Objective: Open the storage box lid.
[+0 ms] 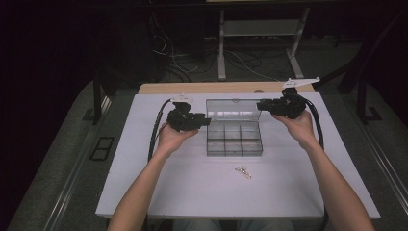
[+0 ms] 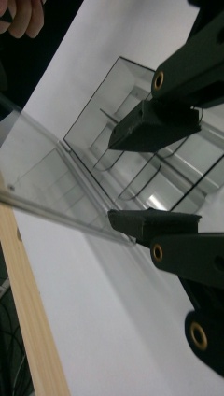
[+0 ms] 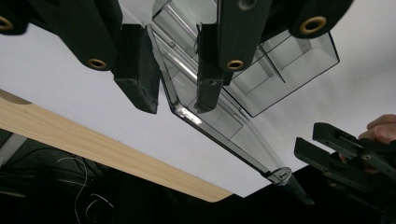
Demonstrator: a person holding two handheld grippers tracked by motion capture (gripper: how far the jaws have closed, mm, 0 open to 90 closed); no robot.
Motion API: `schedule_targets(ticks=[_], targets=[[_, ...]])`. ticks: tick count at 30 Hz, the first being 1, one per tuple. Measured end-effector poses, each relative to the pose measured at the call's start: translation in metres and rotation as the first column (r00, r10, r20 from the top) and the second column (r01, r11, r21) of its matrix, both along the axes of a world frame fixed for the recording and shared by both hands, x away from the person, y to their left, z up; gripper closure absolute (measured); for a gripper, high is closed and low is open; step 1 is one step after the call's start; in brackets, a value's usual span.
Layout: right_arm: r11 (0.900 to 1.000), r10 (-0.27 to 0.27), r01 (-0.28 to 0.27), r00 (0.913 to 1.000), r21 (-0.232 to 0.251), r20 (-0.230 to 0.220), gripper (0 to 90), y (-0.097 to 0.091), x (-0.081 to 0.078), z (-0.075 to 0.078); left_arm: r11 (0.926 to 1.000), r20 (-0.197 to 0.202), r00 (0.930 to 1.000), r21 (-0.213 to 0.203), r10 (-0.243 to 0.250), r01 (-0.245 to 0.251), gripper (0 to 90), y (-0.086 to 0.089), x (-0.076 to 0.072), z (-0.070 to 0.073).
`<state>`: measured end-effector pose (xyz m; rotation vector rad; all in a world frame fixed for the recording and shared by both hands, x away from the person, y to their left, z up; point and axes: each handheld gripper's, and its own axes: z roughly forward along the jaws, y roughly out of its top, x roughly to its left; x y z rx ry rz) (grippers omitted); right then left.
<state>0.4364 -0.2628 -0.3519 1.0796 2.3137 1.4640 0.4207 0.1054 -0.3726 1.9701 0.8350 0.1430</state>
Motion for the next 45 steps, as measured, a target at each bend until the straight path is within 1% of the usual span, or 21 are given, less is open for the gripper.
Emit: schedule_targets(ticks=[1,3,4,5,6,7,10,11,16,17,20,23,24,25,27,28,31,34,38,40,45], targets=[[1.0000,0.000,0.000,1.0000,0.000,0.000,69.3,0.000,0.000,0.000,1.0000,0.000,1.0000,0.001,0.004,-0.004,57.3,0.002,0.002,0.001],[1.0000,-0.004,0.004,1.0000,0.004,-0.007,69.5,0.000,0.001,0.000,0.9998,0.009,0.9999,-0.011,0.014,-0.013,54.5,0.006,0.006,0.003],[1.0000,-0.002,0.002,1.0000,0.003,-0.004,69.6,0.000,0.002,0.000,0.9997,0.019,0.9996,-0.015,0.020,-0.020,52.7,0.007,0.008,0.005],[0.9998,-0.008,0.008,0.9999,0.015,-0.015,69.6,-0.001,0.004,0.000,0.9996,0.029,0.9994,-0.018,0.021,-0.021,52.6,0.008,0.011,0.006],[0.9998,-0.008,0.008,0.9999,0.015,-0.015,69.6,-0.001,0.004,0.000,0.9995,0.033,0.9993,-0.024,0.020,-0.019,52.3,0.008,0.013,0.008],[0.9995,-0.014,0.014,0.9997,0.027,-0.022,69.8,-0.001,0.006,-0.001,0.9995,0.040,0.9991,-0.027,0.017,-0.016,51.9,0.007,0.015,0.009],[0.9993,-0.018,0.019,0.9994,0.033,-0.028,70.3,-0.002,0.008,-0.001,0.9993,0.045,0.9989,-0.036,0.010,-0.008,51.5,0.003,0.020,0.012],[0.9993,-0.018,0.019,0.9994,0.033,-0.028,70.3,-0.002,0.008,-0.001,0.9995,0.052,0.9986,-0.033,0.004,-0.002,51.5,0.001,0.023,0.012],[0.9991,-0.016,0.017,0.9994,0.039,-0.030,70.9,-0.003,0.011,-0.001,0.9991,0.062,0.9978,-0.037,0.024,-0.021,51.3,-0.007,0.032,0.011],[0.9989,-0.014,0.016,0.9995,0.044,-0.028,71.1,-0.003,0.013,-0.001,0.9989,0.069,0.9973,-0.042,0.026,-0.023,54.6,-0.007,0.034,0.011],[0.9987,-0.017,0.019,0.9993,0.048,-0.034,71.2,-0.003,0.013,-0.001,0.9959,0.077,0.9965,-0.087,0.033,-0.027,56.3,-0.007,0.040,0.012],[0.9987,-0.019,0.021,0.9992,0.047,-0.035,71.7,-0.003,0.015,0.000,0.9901,0.082,0.9960,-0.139,0.034,-0.022,60.0,-0.005,0.043,0.013],[0.9987,-0.021,0.022,0.9992,0.046,-0.034,72.1,-0.003,0.016,0.000,0.9882,0.088,0.9955,-0.152,0.034,-0.020,63.9,-0.005,0.044,0.014],[0.9987,-0.021,0.022,0.9992,0.046,-0.034,72.1,-0.003,0.016,0.000,0.9867,0.097,0.9947,-0.162,0.033,-0.017,63.9,-0.004,0.044,0.014],[0.9986,-0.023,0.024,0.9991,0.046,-0.037,72.5,-0.003,0.017,0.000,0.9842,0.118,0.9926,-0.177,0.031,-0.010,69.3,-0.005,0.043,0.015],[0.9985,-0.026,0.027,0.9990,0.047,-0.037,72.7,-0.003,0.018,0.000,0.9846,0.133,0.9906,-0.175,0.033,-0.010,71.3,-0.006,0.043,0.015],[0.9978,-0.034,0.036,0.9988,0.056,-0.035,73.1,-0.004,0.020,-0.002,0.9863,0.152,0.9873,-0.164,0.046,-0.020,72.9,-0.008,0.043,0.015],[0.9962,-0.036,0.039,0.9985,0.078,-0.042,73.2,-0.006,0.021,-0.004,0.9846,0.154,0.9868,-0.174,0.049,-0.022,73.5,-0.007,0.043,0.014],[0.9948,-0.032,0.038,0.9978,0.095,-0.057,71.8,-0.007,0.023,-0.007,0.9850,0.158,0.9862,-0.171,0.050,-0.022,74.3,-0.007,0.044,0.014],[0.9949,-0.030,0.035,0.9978,0.095,-0.059,70.9,-0.006,0.025,-0.010,0.9842,0.157,0.9861,-0.175,0.053,-0.025,74.4,-0.007,0.045,0.013],[0.9954,-0.025,0.032,0.9962,0.090,-0.084,69.8,-0.003,0.027,-0.021,0.9837,0.158,0.9858,-0.178,0.057,-0.029,74.6,-0.007,0.045,0.013]])
